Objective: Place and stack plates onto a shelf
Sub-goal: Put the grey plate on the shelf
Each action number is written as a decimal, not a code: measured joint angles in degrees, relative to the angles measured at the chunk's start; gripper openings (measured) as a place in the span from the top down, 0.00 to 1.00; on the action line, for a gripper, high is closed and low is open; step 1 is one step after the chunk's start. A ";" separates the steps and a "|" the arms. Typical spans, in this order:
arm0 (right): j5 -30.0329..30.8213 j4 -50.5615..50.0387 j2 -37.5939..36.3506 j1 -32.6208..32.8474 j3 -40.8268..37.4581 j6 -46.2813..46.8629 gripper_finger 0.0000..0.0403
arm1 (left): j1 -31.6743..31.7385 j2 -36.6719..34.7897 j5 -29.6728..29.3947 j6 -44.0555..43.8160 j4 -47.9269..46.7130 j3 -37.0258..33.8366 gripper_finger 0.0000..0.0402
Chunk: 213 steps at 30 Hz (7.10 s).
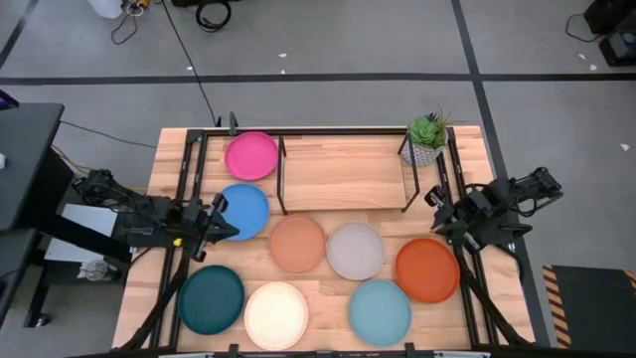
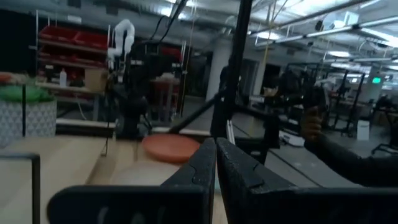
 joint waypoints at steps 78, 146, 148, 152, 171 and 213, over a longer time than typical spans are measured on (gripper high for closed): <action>17.29 -67.68 114.42 3.89 81.35 28.77 0.70 | 0.07 -0.02 -3.65 18.78 8.55 0.00 0.94; 11.42 -96.47 119.90 2.50 101.67 38.20 0.98 | 0.06 -0.02 -3.65 18.78 7.91 0.00 0.94; 11.64 -97.15 119.90 2.21 101.68 36.39 0.98 | 0.06 -0.02 -3.64 18.78 7.91 0.00 0.94; 12.00 -98.23 119.90 0.77 101.47 32.70 0.98 | 0.07 -0.02 -3.65 18.77 7.83 0.00 0.94; 16.45 -98.00 115.33 -8.08 90.87 22.18 0.98 | 0.04 0.00 -3.65 17.25 6.62 0.00 0.94; 14.56 -77.72 100.03 -28.44 68.13 8.76 0.96 | 0.04 0.00 -3.65 17.40 6.62 0.00 0.94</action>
